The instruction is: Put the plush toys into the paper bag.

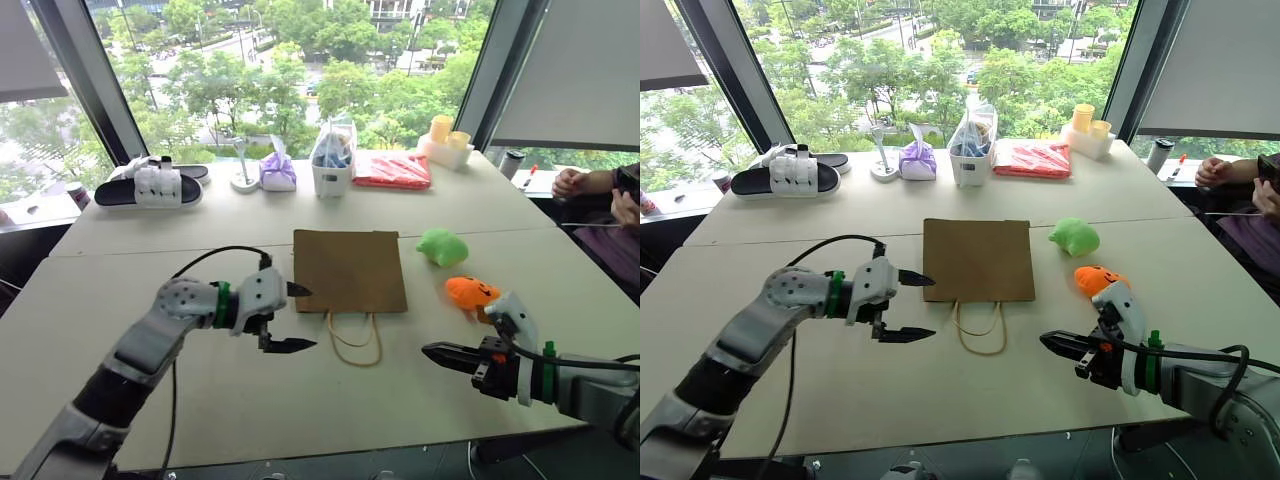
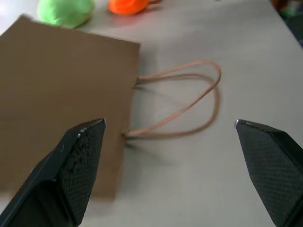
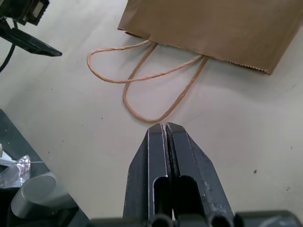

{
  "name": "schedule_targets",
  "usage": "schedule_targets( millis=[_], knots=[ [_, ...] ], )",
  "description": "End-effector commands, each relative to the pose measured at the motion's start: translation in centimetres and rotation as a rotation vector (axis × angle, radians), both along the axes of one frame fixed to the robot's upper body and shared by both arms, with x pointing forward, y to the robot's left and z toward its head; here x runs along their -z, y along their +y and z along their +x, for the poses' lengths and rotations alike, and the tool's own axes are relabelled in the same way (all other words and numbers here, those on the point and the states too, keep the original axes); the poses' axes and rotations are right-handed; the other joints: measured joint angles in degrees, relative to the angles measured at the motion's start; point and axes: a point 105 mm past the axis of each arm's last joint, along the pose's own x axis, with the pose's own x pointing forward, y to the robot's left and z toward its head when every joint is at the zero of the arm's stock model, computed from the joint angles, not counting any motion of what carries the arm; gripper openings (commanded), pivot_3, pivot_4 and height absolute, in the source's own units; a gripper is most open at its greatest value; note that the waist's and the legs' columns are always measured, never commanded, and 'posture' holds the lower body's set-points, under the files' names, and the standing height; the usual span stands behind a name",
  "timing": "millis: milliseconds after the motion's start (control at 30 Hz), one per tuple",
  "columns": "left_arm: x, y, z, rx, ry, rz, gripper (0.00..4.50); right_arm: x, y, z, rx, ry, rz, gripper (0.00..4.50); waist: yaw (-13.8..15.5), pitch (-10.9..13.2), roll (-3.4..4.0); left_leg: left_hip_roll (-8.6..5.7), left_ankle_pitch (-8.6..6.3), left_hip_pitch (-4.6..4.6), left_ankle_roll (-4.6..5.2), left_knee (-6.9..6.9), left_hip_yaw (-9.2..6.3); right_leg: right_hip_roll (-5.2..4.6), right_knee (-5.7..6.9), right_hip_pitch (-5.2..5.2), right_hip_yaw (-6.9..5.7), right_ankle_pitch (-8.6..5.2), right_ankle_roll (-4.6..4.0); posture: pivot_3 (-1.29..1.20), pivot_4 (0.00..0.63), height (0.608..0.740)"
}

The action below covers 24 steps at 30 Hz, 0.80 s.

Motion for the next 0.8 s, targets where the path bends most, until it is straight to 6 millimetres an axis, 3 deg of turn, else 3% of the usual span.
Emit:
schedule_targets(
  millis=[33, 100, 200, 433, 500, 567, 700, 800],
  knots=[
    [-0.1, -2.0, 0.5, 0.103, -0.044, -0.001, 4.47, -0.6, 0.5, -0.2, 0.016, -0.053, 0.003, 0.0, 0.1, 0.0, -0.01, 0.0, 0.0, -0.01, 0.0, 0.0, -0.02, 0.01, 0.01, 0.0, -0.02, 0.0, 0.0, 0.0, 0.15, 0.74],
    [0.7, -3.0, 0.9, 0.151, -0.064, 0.024, 4.47, -0.5, 0.7, -0.3, 0.036, -0.06, 0.012, 0.0, 0.07, 0.01, -0.01, -0.01, 0.01, -0.01, 0.01, 0.0, -0.01, 0.01, 0.02, 0.0, -0.01, 0.01, 0.01, 0.0, 0.15, 0.74],
    [2.0, -4.6, 1.5, 0.217, -0.104, 0.056, 3.65, -0.3, 0.9, -0.8, 0.065, -0.067, 0.023, 0.0, 0.34, 0.0, -0.01, -0.02, 0.01, -0.01, 0.01, 0.01, -0.01, 0.01, 0.02, 0.01, -0.02, 0.01, 0.02, 0.0, 0.15, 0.74],
    [1.9, -5.4, 2.3, 0.226, -0.121, 0.021, 0.15, -0.1, 1.0, -1.1, 0.091, -0.071, 0.028, 0.0, 0.11, 0.01, -0.02, -0.02, 0.0, 0.0, 0.04, 0.04, -0.03, 0.01, 0.08, 0.02, -0.03, 0.02, 0.04, 0.0, 0.15, 0.74],
    [1.4, -5.5, 2.8, 0.189, -0.118, -0.011, 0.03, -0.1, 1.2, -1.0, 0.087, -0.074, 0.032, 0.0, 0.11, 0.01, -0.02, -0.03, 0.0, 0.0, 0.04, 0.05, -0.03, 0.02, 0.1, 0.02, -0.03, 0.01, 0.04, 0.0, 0.15, 0.74],
    [-0.3, -5.9, 3.8, 0.11, -0.068, -0.12, 0.03, -0.1, 1.6, -0.7, 0.081, -0.086, 0.041, 0.0, 0.11, 0.01, -0.02, -0.03, 0.0, 0.0, 0.04, 0.06, -0.03, 0.02, 0.1, 0.02, -0.03, 0.02, 0.04, 0.0, 0.15, 0.74],
    [-5.9, -5.7, 6.7, -0.108, 0.064, -0.405, 0.03, -0.7, 3.5, 0.1, 0.062, -0.135, 0.088, 0.0, 0.1, 0.05, -0.08, -0.03, 0.0, -0.02, 0.05, 0.13, -0.15, 0.02, 0.16, 0.03, -0.05, 0.04, 0.1, 0.0, 0.15, 0.74],
    [-6.9, -5.5, 7.3, -0.187, 0.066, -0.405, 0.03, -1.1, 4.4, 1.8, 0.109, -0.188, 0.122, 0.0, -0.25, -0.01, 0.01, -0.03, 0.0, 0.02, 0.04, 0.13, -0.16, 0.05, 0.19, 0.03, -0.06, 0.05, 0.12, 0.0, 0.15, 0.74]
  ],
)
